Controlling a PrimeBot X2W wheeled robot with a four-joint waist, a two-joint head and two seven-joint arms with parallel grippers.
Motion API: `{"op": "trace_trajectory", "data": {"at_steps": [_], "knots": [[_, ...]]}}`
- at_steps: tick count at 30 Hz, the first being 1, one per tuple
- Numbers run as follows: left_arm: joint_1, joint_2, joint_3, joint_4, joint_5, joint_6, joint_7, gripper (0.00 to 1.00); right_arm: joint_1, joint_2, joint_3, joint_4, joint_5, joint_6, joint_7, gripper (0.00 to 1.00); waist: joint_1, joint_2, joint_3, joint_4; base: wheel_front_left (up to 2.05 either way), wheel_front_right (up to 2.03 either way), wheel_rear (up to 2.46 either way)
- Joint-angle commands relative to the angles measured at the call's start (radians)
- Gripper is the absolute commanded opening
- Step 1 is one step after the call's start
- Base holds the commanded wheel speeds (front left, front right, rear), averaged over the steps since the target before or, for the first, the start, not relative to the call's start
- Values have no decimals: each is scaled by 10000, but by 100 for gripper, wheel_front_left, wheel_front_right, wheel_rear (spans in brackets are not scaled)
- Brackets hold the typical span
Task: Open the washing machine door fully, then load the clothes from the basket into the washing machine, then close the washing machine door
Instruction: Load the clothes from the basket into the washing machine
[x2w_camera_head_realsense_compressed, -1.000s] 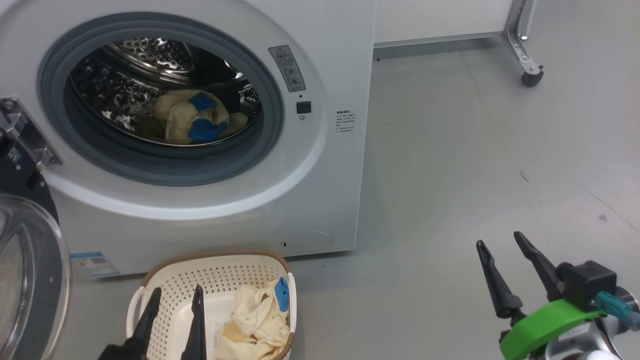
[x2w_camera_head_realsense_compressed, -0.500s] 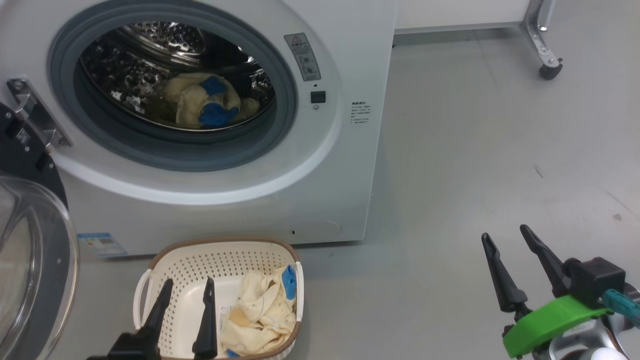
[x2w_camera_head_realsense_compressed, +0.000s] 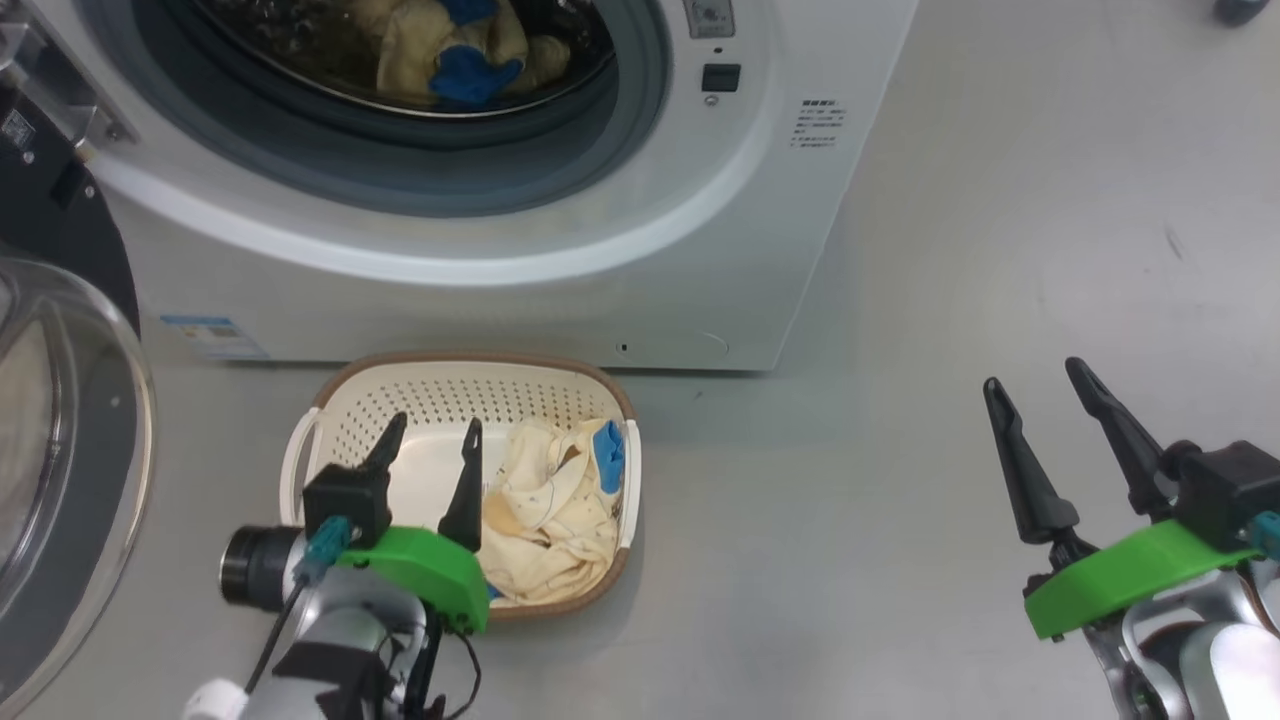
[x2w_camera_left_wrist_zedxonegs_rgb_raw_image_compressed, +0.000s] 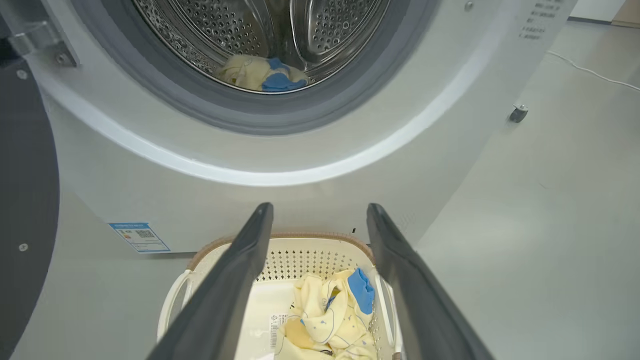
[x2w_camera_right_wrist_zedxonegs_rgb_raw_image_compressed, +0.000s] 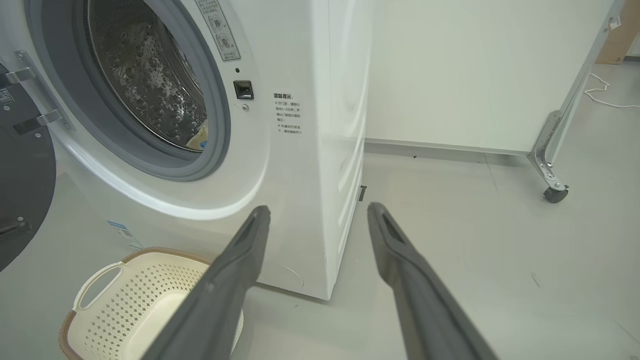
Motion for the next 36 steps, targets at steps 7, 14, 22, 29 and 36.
{"op": "trace_trajectory", "data": {"at_steps": [7,14,22,29,36], "knots": [[-2336,-658,112,2956,-719,-1235,272,100,-859,-463,351,-514,226,2,-153,100,0,0,1628,383,0,0,0],[-3978,-998,107,5570,-1473,-2290,502,100,-1500,-710,684,-783,385,2,-208,100,0,0,2964,246,0,0,0],[-5273,-1101,88,7222,-2406,-2736,847,100,-1949,-891,881,-1154,483,2,-311,100,0,0,4385,-142,0,0,0],[-5906,-1091,-417,7270,-3180,-2780,1514,100,-1949,-936,784,-1454,493,2,-382,100,0,0,5426,-474,0,0,0],[-6368,-844,-1025,7062,-3843,-2782,2055,100,-1830,-981,641,-1743,465,2,-407,100,0,0,6204,-609,0,0,0]]}}
